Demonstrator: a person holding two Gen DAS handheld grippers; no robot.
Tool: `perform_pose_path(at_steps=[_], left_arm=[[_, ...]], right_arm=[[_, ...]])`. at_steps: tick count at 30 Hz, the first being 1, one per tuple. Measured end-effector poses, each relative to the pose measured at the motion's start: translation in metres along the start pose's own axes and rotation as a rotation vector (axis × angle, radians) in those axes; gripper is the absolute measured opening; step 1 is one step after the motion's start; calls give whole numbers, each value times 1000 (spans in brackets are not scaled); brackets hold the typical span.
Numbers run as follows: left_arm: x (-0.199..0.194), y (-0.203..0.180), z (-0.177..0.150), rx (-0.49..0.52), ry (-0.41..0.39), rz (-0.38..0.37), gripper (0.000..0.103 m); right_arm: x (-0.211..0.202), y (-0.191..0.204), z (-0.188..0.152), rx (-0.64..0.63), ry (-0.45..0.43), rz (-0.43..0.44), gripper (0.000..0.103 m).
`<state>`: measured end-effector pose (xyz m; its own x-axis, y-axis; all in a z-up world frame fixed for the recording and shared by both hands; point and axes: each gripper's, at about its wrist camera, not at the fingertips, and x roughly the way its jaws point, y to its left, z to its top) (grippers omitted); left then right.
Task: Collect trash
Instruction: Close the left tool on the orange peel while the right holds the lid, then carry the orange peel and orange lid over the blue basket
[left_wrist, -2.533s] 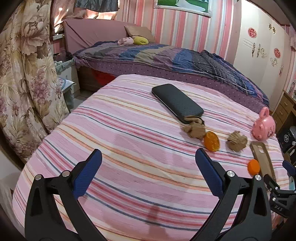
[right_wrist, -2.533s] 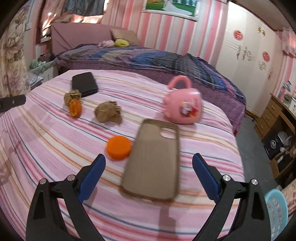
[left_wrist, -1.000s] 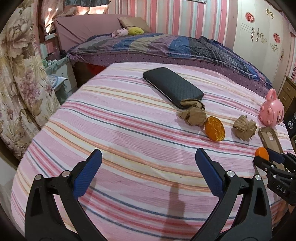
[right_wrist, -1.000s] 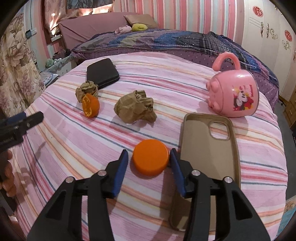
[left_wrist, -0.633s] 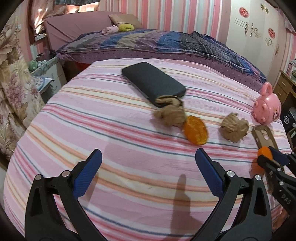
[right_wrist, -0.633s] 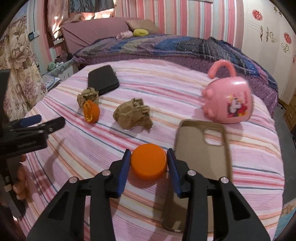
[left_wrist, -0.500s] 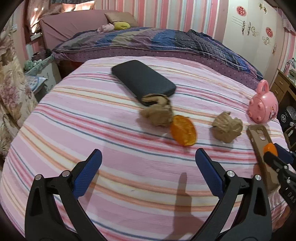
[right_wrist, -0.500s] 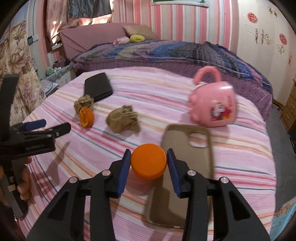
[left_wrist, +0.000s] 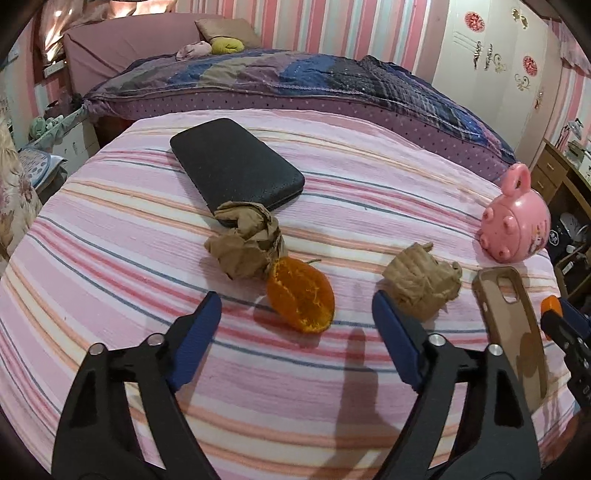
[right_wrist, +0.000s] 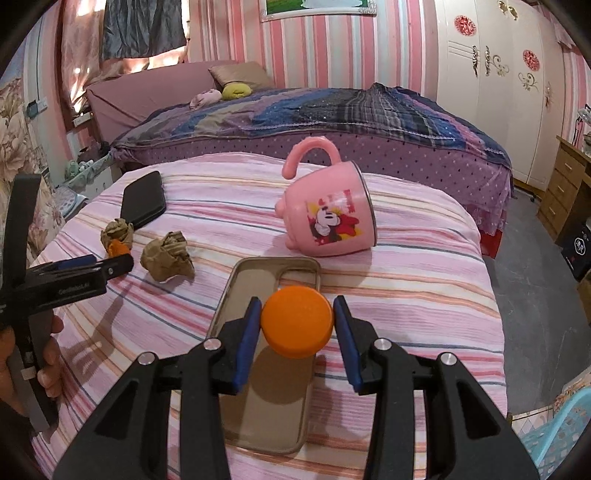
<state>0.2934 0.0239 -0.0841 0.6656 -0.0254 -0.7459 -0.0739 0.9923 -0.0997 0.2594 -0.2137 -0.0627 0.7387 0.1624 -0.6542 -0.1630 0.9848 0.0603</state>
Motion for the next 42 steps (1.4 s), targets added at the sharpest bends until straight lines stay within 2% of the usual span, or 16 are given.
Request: perform_pose_path(at_steps=[1,3,4,6,10,14,28,33,42], left_arm=[[1,1,0,-4,3,-6,69],[4,3,0,-12,14,-24,50],[4,4,0,-15,14,-29,47],[3,5,-1,-13,10,-51,33],[-1,4,-3,7,7,-64,30],[-11,-1,-7,49,-8,-42,30],[-60,-4,-23,81,-75,-46,30],[-83,-25,-38,148,-106,-37,30],[-125,-92,-71,263,-159,-98,30]], right_arm=[[0,0,1,-3,-1,1,40],[0,-1,-1,-6,-2,3,40],[0,0,-1,-8,-1,4,40],[0,2,-3,-12,1,3,40],[-2,5,-5,-15,-3,-1,40],[-6,4,-6,-14,-10,-5,40],[-44,-9,-13,-17,-58,-32,40],[-69,-22,-23,-19,-77,-55,40],[-136,-71,-57,42,-107,-145,40]])
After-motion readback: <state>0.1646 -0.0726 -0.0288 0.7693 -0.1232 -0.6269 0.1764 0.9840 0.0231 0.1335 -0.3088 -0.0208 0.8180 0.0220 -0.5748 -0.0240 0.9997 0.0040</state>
